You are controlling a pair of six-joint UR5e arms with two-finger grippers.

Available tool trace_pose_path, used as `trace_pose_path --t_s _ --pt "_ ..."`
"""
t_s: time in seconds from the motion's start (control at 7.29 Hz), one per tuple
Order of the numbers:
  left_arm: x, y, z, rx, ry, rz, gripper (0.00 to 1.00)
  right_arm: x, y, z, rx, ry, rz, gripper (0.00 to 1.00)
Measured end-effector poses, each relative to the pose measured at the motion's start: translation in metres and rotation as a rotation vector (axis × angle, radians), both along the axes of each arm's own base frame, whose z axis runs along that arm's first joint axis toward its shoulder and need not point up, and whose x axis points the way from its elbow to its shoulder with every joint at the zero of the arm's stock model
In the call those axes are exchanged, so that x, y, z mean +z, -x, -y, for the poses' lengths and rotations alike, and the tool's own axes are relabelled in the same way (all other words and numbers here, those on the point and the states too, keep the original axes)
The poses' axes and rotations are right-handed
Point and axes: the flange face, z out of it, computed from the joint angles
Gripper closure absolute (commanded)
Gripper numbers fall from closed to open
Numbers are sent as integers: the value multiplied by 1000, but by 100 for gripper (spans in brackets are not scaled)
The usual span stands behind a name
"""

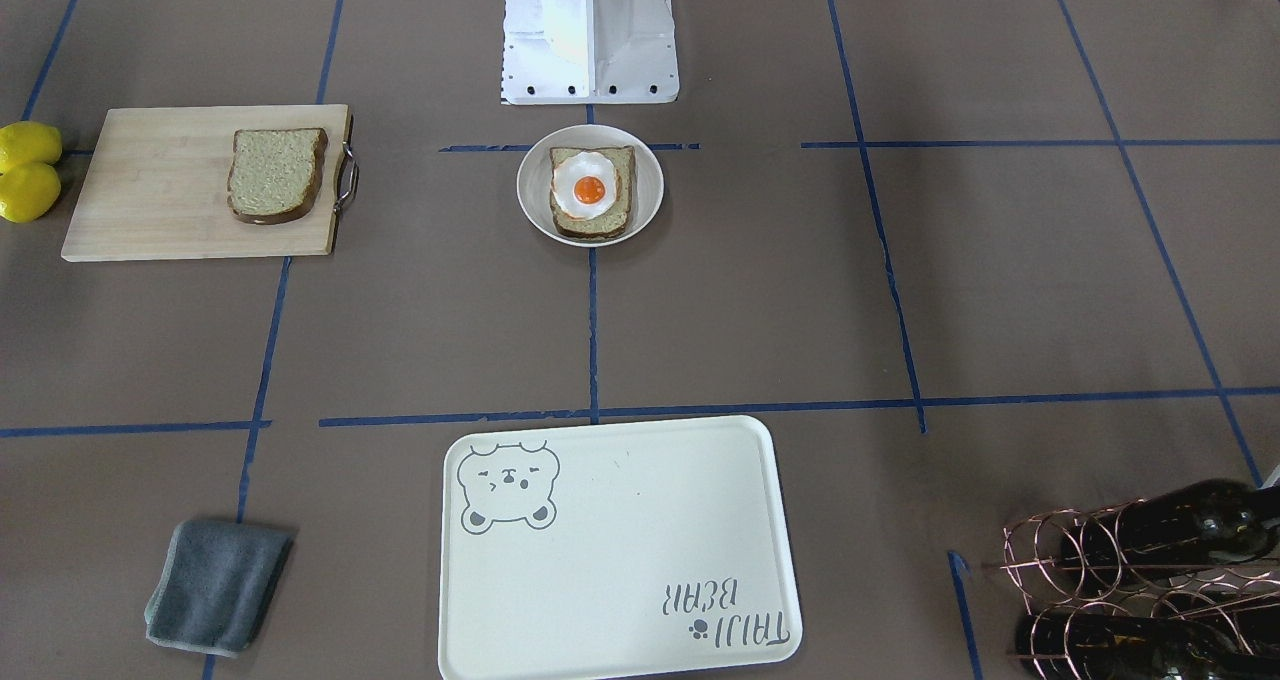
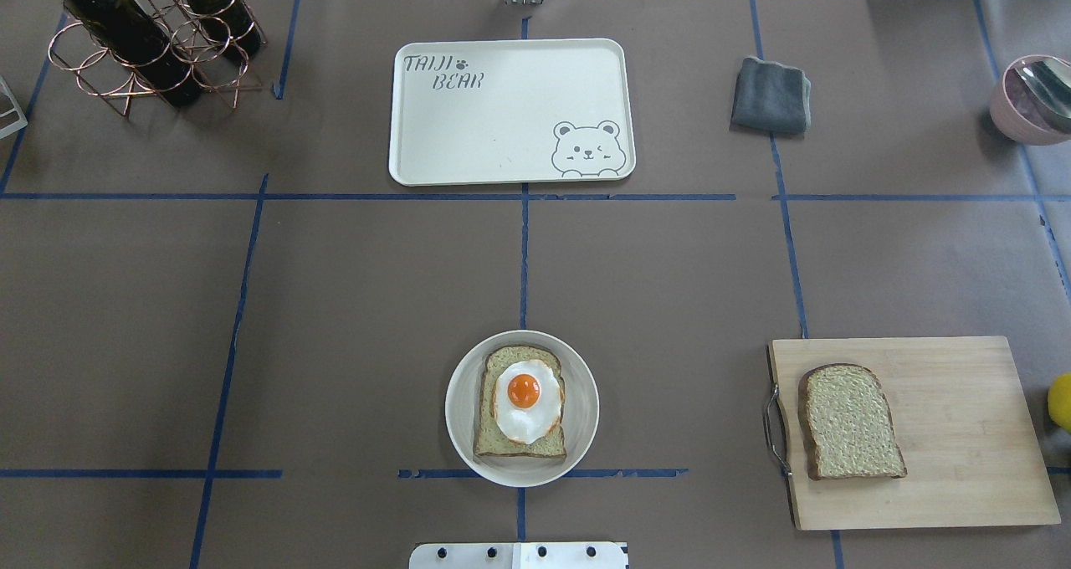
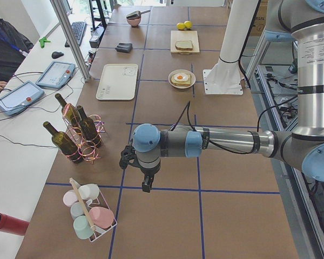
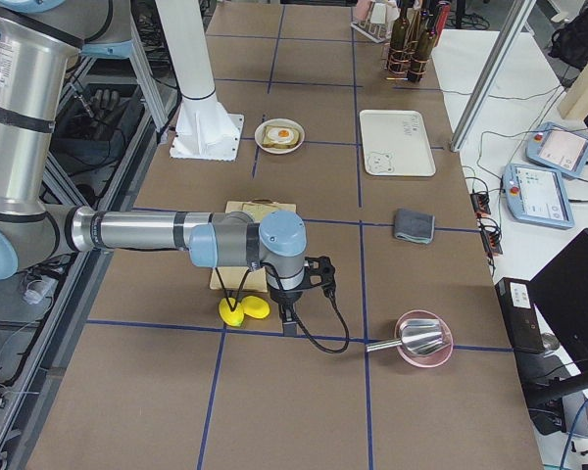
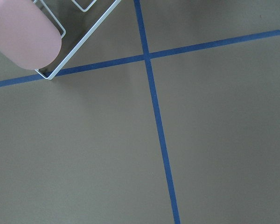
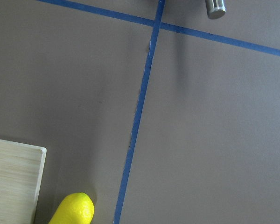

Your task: Make sandwich and place on tray

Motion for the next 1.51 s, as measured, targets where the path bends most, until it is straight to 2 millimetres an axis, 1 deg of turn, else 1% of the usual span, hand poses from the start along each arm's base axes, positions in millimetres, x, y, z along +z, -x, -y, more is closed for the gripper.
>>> trace_pose_path --t_s 0.41,0.55,0.82,0.96,1.23,1.37,1.51 --pt "-1 0 0 1 -2 0 0 1 0 0 0 2 0 0" --pt "-6 -1 0 1 -11 1 0 1 0 0 0 1 0 0" --pt "-28 0 12 -1 -58 0 0 -4 0 4 -1 -19 5 0" --pt "-40 0 24 -4 -86 -4 0 -10 1 7 -1 -36 14 0" --pt "-74 0 53 -9 -185 -4 0 -22 6 10 -1 -54 74 0" --pt "-85 -1 63 -21 -208 -6 0 -24 7 12 4 -51 95 0" --pt "-93 -2 68 -40 -212 -19 0 -27 8 14 11 -50 107 0"
